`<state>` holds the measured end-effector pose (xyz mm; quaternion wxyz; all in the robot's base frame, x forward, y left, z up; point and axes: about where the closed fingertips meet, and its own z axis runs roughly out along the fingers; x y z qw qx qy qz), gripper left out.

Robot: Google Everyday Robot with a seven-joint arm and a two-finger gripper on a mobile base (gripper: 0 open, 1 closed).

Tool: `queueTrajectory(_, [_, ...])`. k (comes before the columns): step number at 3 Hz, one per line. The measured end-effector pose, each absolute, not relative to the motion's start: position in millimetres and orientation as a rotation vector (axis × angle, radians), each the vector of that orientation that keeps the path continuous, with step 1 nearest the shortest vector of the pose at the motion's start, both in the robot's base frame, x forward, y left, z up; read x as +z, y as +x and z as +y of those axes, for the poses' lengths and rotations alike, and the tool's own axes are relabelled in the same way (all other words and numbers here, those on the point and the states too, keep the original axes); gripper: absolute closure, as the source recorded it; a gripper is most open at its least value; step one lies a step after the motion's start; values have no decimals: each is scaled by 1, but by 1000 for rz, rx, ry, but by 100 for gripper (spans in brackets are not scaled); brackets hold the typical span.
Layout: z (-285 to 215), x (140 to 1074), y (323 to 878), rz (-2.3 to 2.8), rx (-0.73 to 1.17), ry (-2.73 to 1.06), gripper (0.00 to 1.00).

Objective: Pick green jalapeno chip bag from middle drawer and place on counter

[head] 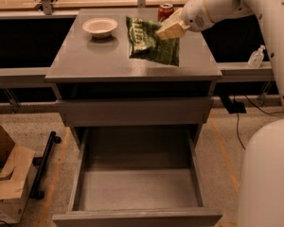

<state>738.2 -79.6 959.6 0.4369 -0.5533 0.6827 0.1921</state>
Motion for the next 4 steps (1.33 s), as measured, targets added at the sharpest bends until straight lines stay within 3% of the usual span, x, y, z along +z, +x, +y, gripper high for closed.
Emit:
queueTrajectory(1, [-79, 982, 799, 1589, 344, -1210, 55])
queueTrajectory(3, [-76, 958, 845, 1594, 237, -1086, 9])
queueTrajectory(4, [-74, 930, 841, 1634, 297, -1100, 0])
